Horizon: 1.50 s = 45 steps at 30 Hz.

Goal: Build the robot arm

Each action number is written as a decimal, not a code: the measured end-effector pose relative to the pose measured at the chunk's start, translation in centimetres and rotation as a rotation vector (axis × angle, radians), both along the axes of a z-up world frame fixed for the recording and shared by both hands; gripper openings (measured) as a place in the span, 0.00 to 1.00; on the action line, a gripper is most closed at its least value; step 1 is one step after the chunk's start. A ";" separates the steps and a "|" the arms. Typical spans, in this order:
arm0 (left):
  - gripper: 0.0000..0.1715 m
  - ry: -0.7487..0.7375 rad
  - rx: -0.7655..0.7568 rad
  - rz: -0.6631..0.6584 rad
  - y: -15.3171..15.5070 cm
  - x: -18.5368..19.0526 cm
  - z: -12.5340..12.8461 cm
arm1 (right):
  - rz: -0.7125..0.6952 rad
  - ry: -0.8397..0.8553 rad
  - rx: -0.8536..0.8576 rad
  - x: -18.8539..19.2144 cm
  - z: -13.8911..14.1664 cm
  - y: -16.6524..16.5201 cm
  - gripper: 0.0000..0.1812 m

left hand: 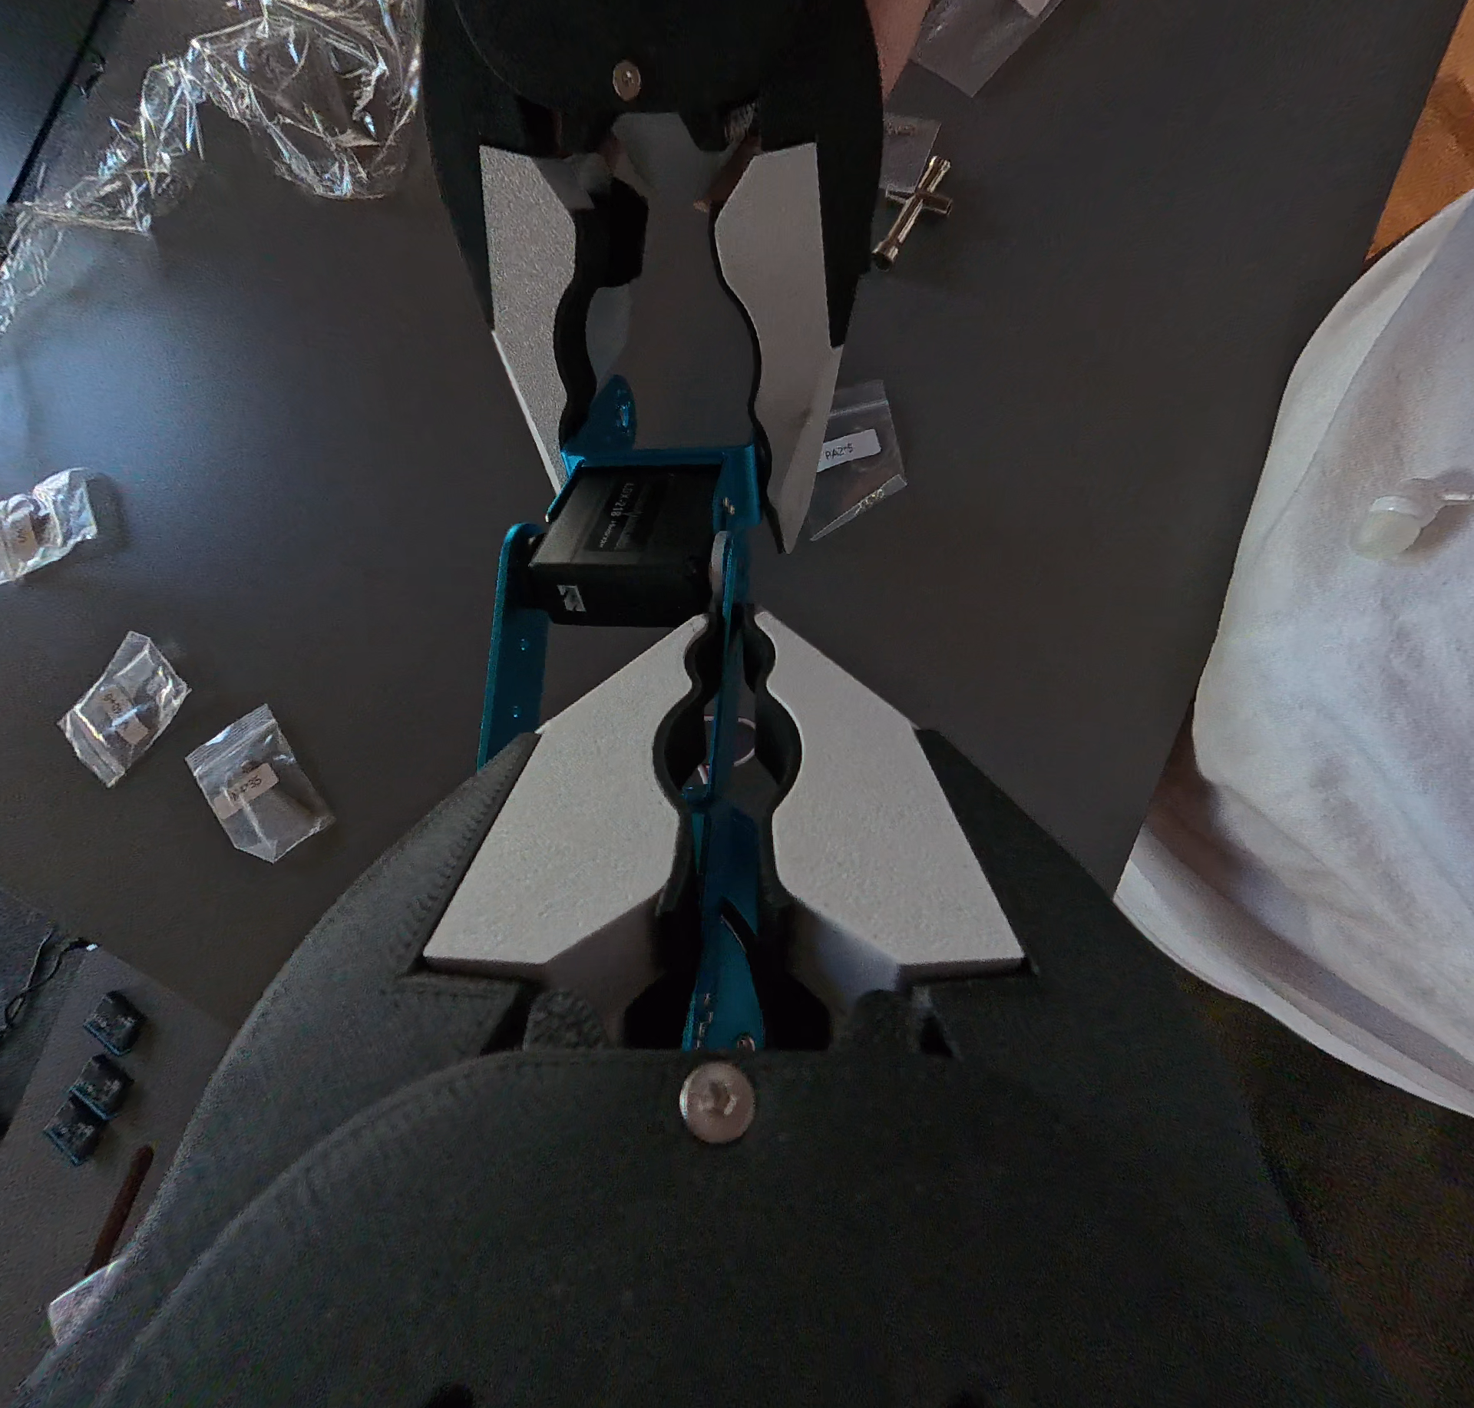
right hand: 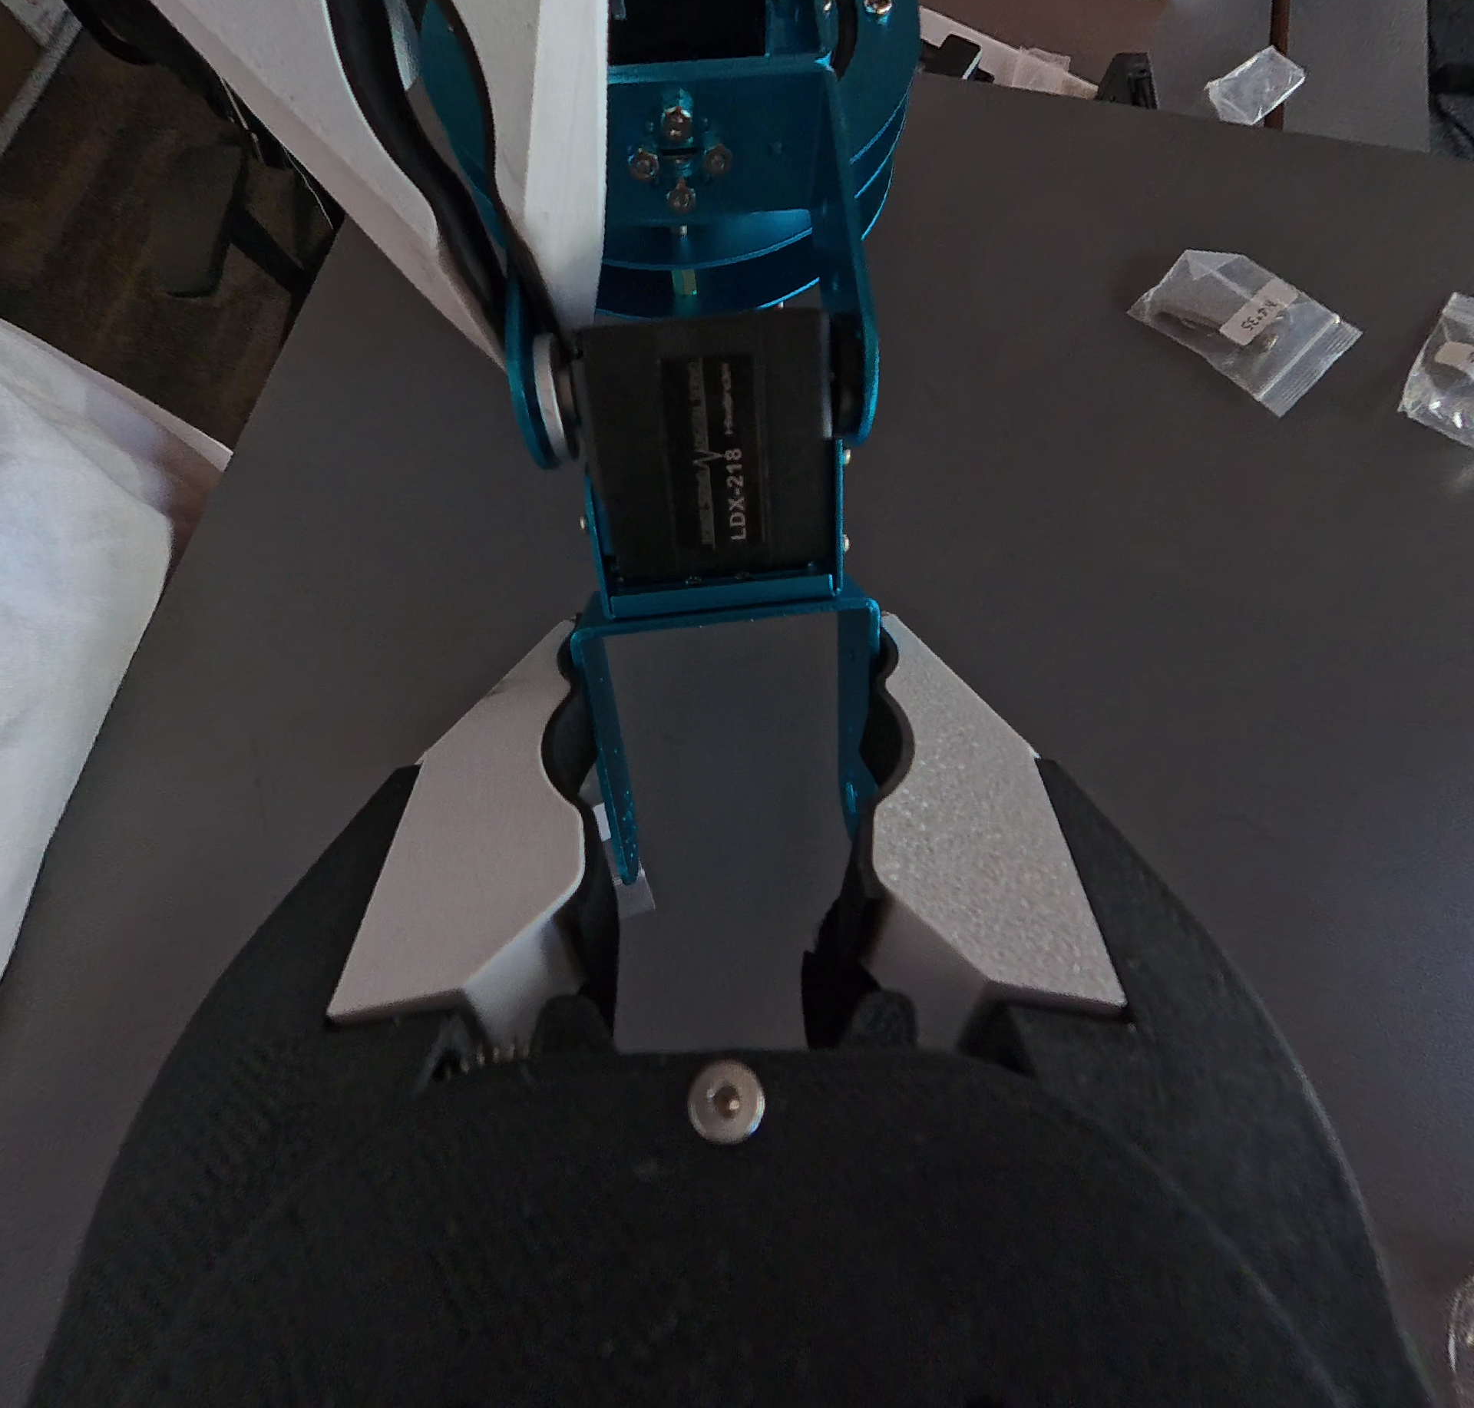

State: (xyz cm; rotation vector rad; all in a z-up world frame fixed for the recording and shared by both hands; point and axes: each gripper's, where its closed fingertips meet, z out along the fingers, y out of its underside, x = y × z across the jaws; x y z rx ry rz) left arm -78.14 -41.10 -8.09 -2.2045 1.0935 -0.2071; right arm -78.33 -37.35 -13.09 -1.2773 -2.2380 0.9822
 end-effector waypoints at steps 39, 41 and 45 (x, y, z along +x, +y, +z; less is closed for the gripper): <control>0.01 -0.008 -0.115 0.015 -1.7 -0.9 0.2 | 0.004 -0.185 0.210 1.3 0.7 -0.1 0.37; 0.01 -0.015 -0.113 0.013 -1.7 -0.9 0.2 | 0.027 -0.184 0.214 1.4 1.0 -0.1 0.37; 0.02 -0.024 -0.119 0.018 -1.7 -0.9 0.2 | 0.034 -0.209 0.213 1.6 1.1 -0.1 0.37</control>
